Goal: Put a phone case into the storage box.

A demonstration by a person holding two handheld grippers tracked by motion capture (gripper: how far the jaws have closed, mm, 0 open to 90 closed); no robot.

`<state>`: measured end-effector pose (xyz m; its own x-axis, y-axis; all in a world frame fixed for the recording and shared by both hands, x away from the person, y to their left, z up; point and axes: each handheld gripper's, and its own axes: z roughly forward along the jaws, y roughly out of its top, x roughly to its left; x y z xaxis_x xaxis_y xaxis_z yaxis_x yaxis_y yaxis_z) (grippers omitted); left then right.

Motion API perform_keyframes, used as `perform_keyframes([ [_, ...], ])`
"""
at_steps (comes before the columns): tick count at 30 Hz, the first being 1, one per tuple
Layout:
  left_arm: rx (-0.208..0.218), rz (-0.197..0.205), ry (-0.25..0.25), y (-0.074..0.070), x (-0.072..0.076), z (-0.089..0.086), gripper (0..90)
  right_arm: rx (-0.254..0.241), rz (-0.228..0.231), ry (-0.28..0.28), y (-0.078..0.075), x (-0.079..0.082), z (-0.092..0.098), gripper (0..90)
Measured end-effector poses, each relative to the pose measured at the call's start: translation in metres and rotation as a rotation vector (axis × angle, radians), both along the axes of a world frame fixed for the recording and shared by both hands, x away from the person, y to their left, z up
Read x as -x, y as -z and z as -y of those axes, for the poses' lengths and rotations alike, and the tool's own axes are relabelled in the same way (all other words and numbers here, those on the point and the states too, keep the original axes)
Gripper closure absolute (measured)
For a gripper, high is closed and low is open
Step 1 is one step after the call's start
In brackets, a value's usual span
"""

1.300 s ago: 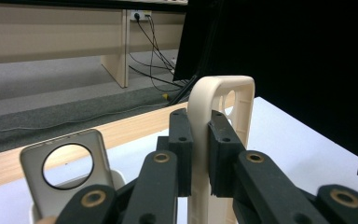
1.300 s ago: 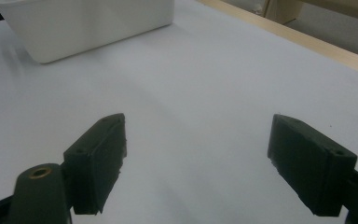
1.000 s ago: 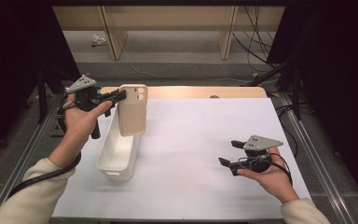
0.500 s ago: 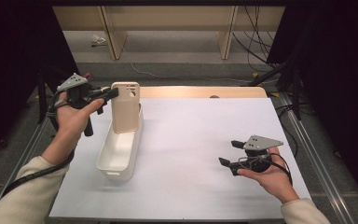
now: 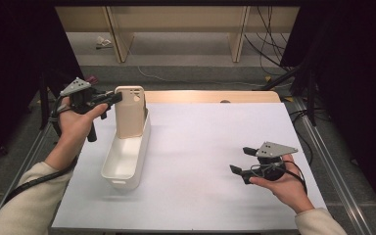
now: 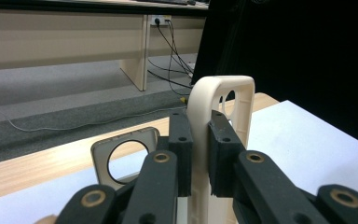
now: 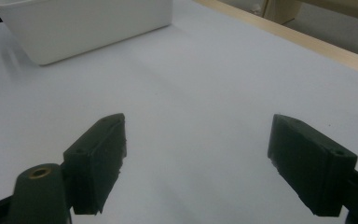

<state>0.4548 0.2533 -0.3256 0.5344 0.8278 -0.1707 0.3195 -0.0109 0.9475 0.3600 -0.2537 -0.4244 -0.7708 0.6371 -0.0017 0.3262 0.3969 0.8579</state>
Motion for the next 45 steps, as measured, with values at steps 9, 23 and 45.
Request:
perform_keyframes([
  [9,-0.006,0.004,-0.007,0.004,-0.004,-0.002,81.5,-0.017,0.003,0.011,-0.001,0.001,0.0,17.7],
  [23,-0.028,0.015,-0.02,0.013,-0.011,-0.007,81.4,-0.025,0.002,0.017,-0.001,0.001,0.001,16.2],
  [45,-0.02,0.001,-0.045,0.037,-0.028,-0.003,81.3,-0.025,0.004,0.017,-0.001,0.001,0.001,16.4],
])
